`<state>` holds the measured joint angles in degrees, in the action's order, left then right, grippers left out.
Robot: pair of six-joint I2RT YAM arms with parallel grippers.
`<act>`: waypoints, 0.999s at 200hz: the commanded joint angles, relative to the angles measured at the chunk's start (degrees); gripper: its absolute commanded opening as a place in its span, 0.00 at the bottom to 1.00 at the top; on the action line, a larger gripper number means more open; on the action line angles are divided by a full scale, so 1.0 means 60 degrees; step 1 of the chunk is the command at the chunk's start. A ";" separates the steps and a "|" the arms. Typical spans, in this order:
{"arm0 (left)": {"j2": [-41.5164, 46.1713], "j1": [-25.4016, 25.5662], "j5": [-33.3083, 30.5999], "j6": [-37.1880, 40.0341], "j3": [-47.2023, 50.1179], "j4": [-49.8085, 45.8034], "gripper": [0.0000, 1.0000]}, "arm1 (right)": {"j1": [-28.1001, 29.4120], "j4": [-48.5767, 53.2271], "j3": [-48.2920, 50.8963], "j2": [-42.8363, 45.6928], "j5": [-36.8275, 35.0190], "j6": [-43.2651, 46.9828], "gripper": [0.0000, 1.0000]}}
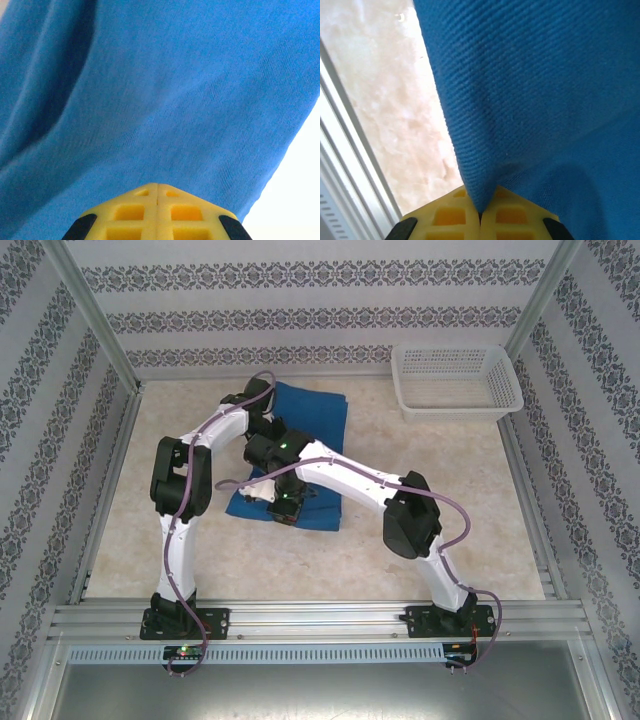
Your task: Roll up the long pants
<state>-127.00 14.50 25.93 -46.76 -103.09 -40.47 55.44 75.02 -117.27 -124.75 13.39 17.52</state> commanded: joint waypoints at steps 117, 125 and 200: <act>-0.0191 -0.0068 0.0278 0.0081 0.0557 0.0346 0.00 | -0.0441 0.0724 -0.0883 -0.0421 0.0241 0.0231 0.00; -0.0204 -0.0072 0.0277 0.0088 0.0558 0.0344 0.00 | -0.0514 0.0767 -0.1060 -0.0511 0.0215 0.0293 0.00; -0.0326 -0.0085 0.0345 0.0058 0.0471 0.0329 0.00 | -0.0993 0.0980 -0.2269 -0.1566 0.0508 0.0515 0.00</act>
<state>-127.68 14.50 27.07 -46.74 -100.29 -38.92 50.22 80.58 -129.01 -131.07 15.57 18.85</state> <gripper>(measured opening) 0.047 0.066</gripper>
